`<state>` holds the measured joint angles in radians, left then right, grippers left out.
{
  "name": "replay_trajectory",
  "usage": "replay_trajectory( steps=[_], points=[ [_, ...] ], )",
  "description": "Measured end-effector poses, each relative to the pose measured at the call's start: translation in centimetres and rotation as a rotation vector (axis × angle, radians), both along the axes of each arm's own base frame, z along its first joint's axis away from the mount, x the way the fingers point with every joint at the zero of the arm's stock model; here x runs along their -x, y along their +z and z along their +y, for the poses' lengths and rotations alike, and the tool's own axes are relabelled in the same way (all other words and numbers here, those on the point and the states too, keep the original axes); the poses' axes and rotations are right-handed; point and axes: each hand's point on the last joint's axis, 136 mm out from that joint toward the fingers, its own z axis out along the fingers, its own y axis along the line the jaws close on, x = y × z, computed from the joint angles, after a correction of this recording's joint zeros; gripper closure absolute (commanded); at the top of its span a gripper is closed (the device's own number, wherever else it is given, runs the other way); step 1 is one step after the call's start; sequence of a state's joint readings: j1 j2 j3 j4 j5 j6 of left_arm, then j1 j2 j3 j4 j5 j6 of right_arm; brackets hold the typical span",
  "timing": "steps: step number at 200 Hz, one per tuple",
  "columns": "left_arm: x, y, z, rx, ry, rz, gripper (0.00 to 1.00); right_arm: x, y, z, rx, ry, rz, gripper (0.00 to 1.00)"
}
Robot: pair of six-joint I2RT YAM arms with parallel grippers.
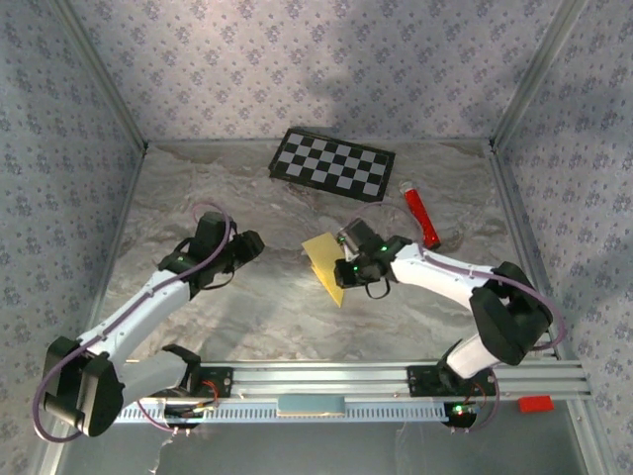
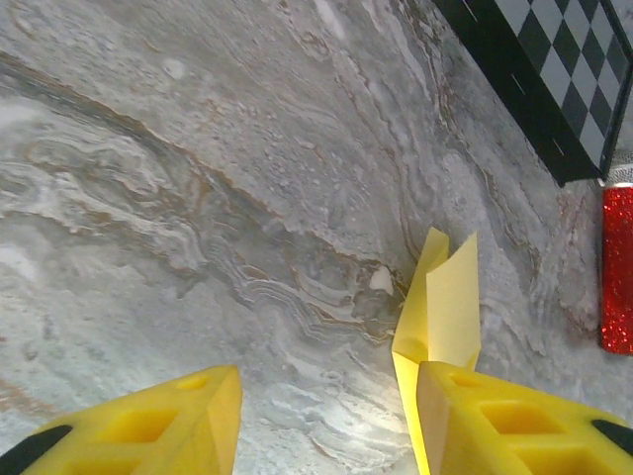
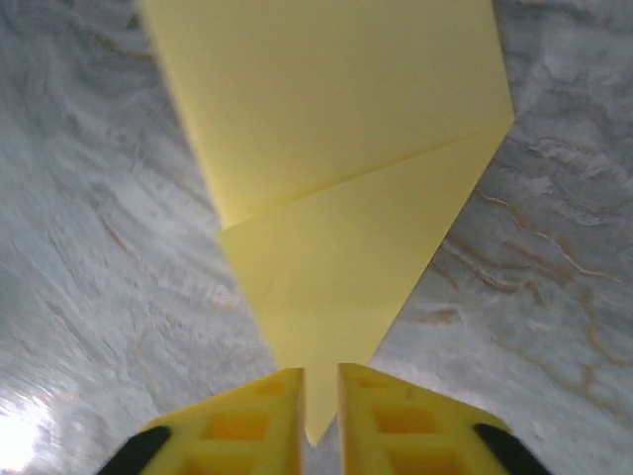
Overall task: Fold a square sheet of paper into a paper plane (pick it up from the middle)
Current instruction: Turn over the paper at the center of the table, then rotate the paper at the center of the table.
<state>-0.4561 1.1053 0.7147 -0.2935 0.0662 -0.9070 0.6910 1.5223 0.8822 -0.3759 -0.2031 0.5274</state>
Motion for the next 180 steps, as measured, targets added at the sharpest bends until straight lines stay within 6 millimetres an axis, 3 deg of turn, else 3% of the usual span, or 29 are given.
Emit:
replay_trajectory(
  steps=[49, 94, 180],
  points=[
    [0.0, -1.4, -2.4, 0.051, -0.09, 0.047, 0.62, -1.7, -2.1, 1.4, -0.215, -0.043, 0.129, 0.93],
    [0.3, -2.3, -3.9, 0.08, -0.145, 0.082, 0.67, -1.4, -4.1, 2.5, -0.261, -0.052, 0.206, 0.94],
    [0.5, -2.6, -4.9, 0.101, -0.181, 0.1, 0.72, -0.8, -4.3, 4.3, -0.311, -0.091, 0.244, 0.94]
  ],
)
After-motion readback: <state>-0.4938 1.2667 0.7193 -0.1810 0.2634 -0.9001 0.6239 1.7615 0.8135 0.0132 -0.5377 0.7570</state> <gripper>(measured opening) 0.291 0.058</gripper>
